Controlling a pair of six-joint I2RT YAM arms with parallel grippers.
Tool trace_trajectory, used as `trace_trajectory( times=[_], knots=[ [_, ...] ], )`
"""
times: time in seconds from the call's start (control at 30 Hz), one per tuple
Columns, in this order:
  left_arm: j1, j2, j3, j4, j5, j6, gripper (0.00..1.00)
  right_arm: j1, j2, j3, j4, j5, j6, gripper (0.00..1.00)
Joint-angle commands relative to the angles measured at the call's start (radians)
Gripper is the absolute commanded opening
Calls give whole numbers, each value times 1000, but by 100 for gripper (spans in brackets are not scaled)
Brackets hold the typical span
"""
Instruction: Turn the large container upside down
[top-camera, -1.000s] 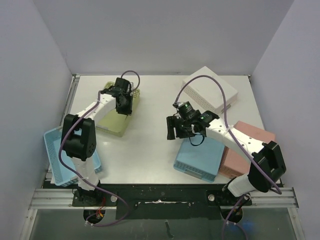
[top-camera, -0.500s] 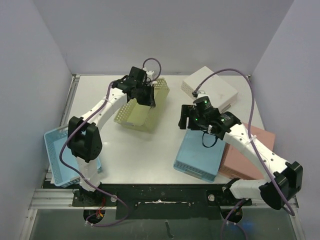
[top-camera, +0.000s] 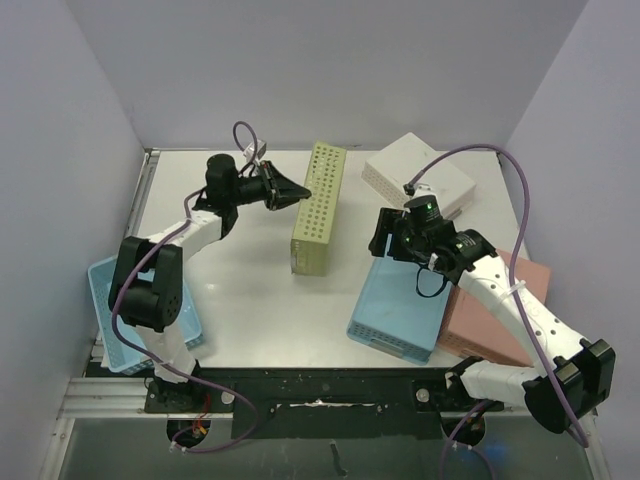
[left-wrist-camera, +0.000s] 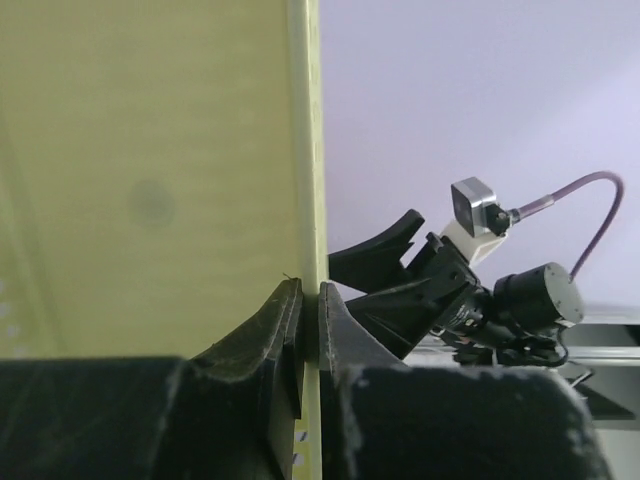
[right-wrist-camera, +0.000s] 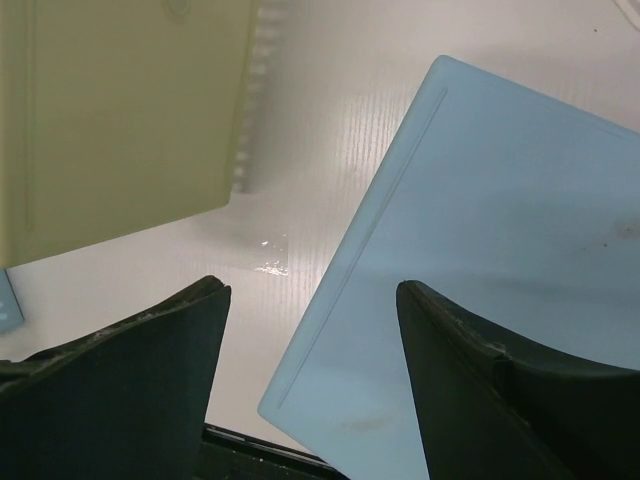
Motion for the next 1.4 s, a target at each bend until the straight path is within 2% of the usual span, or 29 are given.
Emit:
trace_trajectory(
  times=[0.0,0.07,0.13,0.17,0.23,0.37,0.6,1.23,1.33,1.37],
  knots=[
    [34,-30,-11,258,97,-128,0,6,-5,0,76,-14,15,69],
    [46,-44,25,40,78,40,0,5,-6,-1,78,-14,15,69],
    [55,-48,88,-276,33,275,1,5,-4,-4,82,-18,15,69],
    [57,-46,120,-379,11,345,4,4,-1,-5,80,-20,15,69],
    [66,-44,132,-467,-6,409,10,4,3,-8,81,-24,15,69],
    [88,-49,109,-471,-9,418,20,3,11,-8,87,-28,7,69],
    [108,-50,134,-591,-47,516,23,3,16,-8,89,-23,2,69],
    [316,-125,101,-680,-15,590,23,2,34,-22,106,-41,4,69],
    [316,-135,92,-666,-8,588,20,3,39,-22,109,-45,6,69],
    [316,-139,82,-640,0,574,15,4,40,-22,111,-46,7,69]
  ],
)
